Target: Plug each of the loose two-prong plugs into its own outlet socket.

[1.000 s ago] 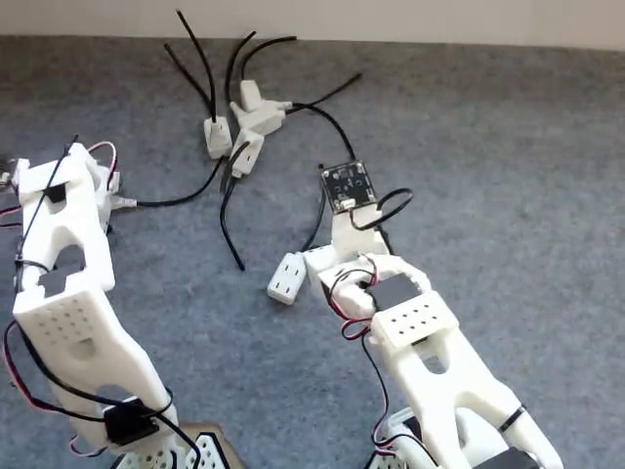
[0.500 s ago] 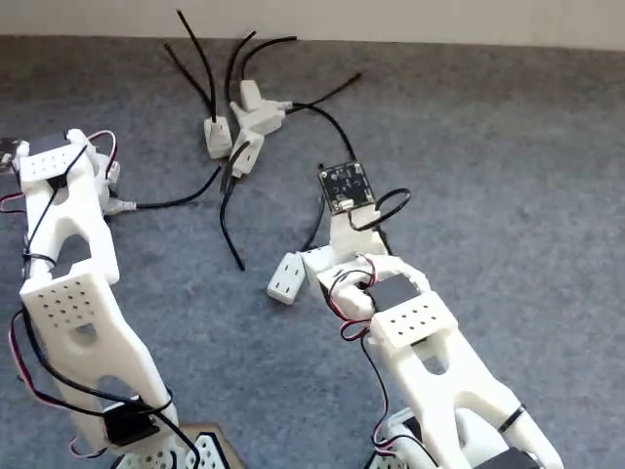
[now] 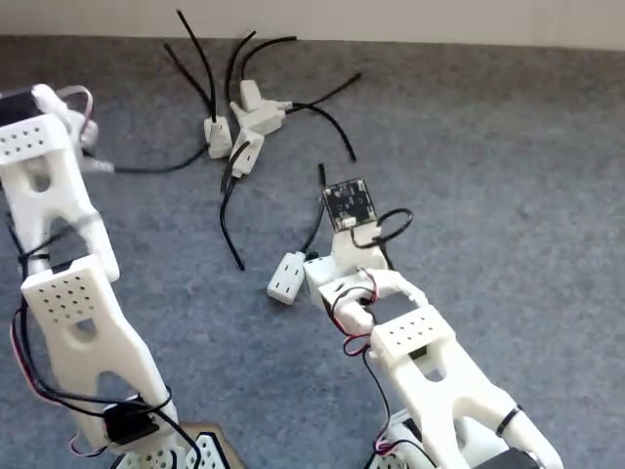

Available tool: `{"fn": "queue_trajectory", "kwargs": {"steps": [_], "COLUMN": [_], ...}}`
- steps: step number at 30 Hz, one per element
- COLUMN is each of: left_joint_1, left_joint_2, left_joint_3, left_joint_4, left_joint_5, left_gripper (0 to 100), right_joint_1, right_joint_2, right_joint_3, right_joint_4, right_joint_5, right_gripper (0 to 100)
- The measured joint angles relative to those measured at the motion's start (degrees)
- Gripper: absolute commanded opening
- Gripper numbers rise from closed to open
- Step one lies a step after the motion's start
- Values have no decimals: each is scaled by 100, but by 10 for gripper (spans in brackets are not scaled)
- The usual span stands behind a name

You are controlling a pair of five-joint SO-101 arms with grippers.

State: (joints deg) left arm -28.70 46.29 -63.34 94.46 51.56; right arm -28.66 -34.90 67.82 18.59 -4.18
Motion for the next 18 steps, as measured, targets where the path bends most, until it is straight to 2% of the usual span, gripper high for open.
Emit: {"fn": "queue_trajectory", "kwargs": {"steps": [5, 8, 13, 18], "left_joint_1": [0, 0, 44, 53], "left_joint_2": [0, -35, -492, -1697], "left_joint_3": [-2171, -2848, -2321, -1160], "left_joint_4": [440, 607, 677, 677], "left_joint_5": [-958, -1864, -3560, -4396], "left_gripper": [24, 21, 21, 21], "right_joint_1": [0, 0, 0, 0], "right_joint_2": [0, 0, 0, 0], "right_joint_3": [88, 88, 88, 88], "right_joint_4": [-202, -237, -237, -237], "right_joint_5": [0, 0, 0, 0], "right_gripper": [350, 350, 350, 350]}}
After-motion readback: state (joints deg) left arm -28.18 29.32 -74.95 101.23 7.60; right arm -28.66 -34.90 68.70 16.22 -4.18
